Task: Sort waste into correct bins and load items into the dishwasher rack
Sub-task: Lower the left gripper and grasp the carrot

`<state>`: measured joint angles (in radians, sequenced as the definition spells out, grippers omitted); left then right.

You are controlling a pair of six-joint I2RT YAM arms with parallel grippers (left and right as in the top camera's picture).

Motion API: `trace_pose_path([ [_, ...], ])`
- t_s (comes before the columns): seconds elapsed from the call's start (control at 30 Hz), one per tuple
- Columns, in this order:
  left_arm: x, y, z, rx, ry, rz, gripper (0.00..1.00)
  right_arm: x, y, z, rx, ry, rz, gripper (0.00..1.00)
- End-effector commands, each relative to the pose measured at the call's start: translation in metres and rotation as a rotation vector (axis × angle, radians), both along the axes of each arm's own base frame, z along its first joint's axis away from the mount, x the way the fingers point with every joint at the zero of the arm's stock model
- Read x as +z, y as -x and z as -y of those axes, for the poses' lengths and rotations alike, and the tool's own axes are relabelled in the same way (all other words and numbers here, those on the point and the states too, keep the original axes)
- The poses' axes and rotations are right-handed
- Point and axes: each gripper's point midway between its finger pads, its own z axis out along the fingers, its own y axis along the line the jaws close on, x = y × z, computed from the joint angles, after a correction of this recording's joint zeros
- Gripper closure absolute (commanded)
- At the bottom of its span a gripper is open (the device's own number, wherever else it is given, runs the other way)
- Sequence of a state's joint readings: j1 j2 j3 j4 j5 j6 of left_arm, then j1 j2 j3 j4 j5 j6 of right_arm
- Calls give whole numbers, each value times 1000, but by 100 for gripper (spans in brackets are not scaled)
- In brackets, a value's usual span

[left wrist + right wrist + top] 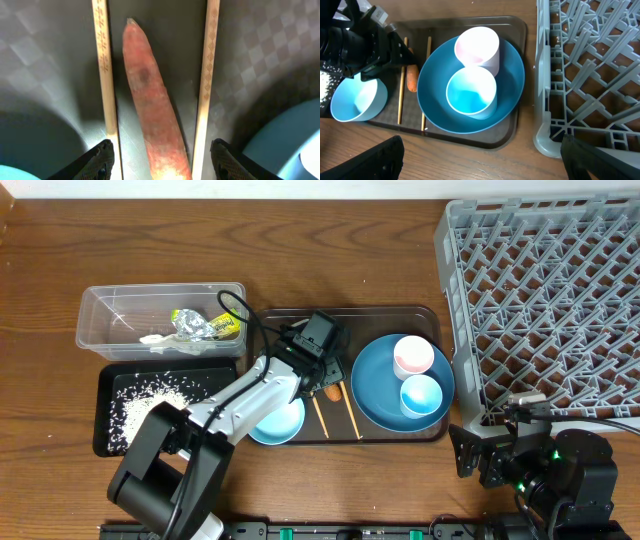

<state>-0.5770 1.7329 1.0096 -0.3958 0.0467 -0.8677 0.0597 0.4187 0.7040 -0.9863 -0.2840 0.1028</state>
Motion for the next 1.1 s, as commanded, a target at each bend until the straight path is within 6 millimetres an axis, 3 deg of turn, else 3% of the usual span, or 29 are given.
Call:
trace_pose_path([
  [0.0,1,-5,-4,22,-26,16,35,6,1,-1,4,-5,13,1],
  [0.3,2,-5,11,-11,-7,46,36,6,1,-2,4,-5,13,1],
  [0.4,2,-7,8,-3,-28,57,39,6,1,-1,4,-5,13,1],
  [0.83,0,-7,3,7,-53,64,40,6,1,-2,4,-5,13,1],
  [1.07,-10,-1,-7,39,-75,54,41,6,1,-2,4,-5,13,1],
])
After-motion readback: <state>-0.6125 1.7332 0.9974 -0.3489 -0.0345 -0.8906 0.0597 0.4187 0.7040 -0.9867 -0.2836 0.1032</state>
